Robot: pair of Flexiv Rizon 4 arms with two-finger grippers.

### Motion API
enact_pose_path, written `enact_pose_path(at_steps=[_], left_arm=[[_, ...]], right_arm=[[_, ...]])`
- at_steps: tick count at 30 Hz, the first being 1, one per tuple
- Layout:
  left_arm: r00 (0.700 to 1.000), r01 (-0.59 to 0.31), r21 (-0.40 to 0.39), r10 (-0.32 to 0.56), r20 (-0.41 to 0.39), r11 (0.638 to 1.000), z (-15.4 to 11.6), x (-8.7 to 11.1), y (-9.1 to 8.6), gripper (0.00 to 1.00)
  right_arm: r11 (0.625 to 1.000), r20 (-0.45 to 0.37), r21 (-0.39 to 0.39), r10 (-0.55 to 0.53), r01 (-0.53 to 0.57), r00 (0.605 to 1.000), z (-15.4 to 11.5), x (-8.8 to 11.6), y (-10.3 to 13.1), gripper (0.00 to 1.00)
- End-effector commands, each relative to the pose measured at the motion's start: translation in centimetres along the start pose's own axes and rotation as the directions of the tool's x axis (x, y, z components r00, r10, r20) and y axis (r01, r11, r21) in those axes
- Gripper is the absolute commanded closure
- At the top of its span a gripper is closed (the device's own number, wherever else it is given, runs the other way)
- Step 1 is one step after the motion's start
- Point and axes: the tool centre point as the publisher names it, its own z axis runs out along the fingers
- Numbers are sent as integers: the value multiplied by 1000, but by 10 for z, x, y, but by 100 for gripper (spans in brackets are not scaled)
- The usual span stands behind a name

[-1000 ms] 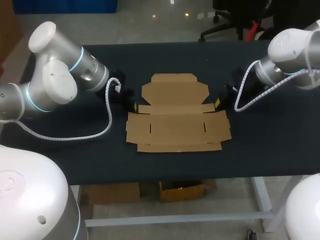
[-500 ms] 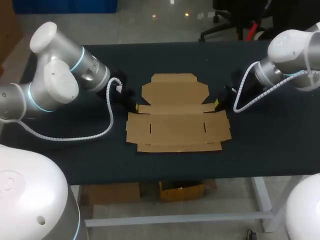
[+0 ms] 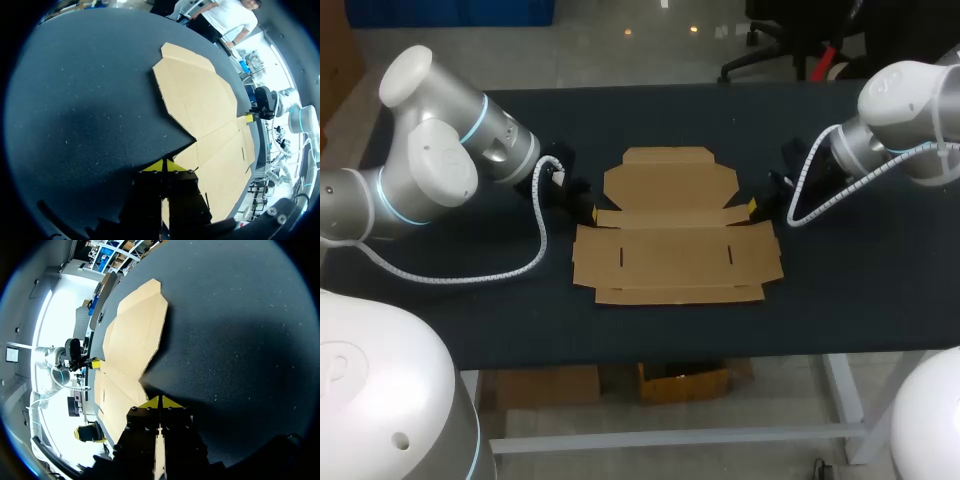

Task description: Assemble the packaging by folding the flat box into shape, placing the metal phone stand inside, and closing the box properly

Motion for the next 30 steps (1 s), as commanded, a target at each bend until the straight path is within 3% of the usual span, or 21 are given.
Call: enact_pose_path(at_steps=[1,30], left_arm=[[1000,-7,4,7,-4,1000,-2,2,2,100],[999,-38,34,39,-9,999,-6,19,1,100]], right_arm=[[1000,0,-7,-2,2,1000,0,3,-2,100],[999,46,-36,40,-38,998,-2,17,-7,100]])
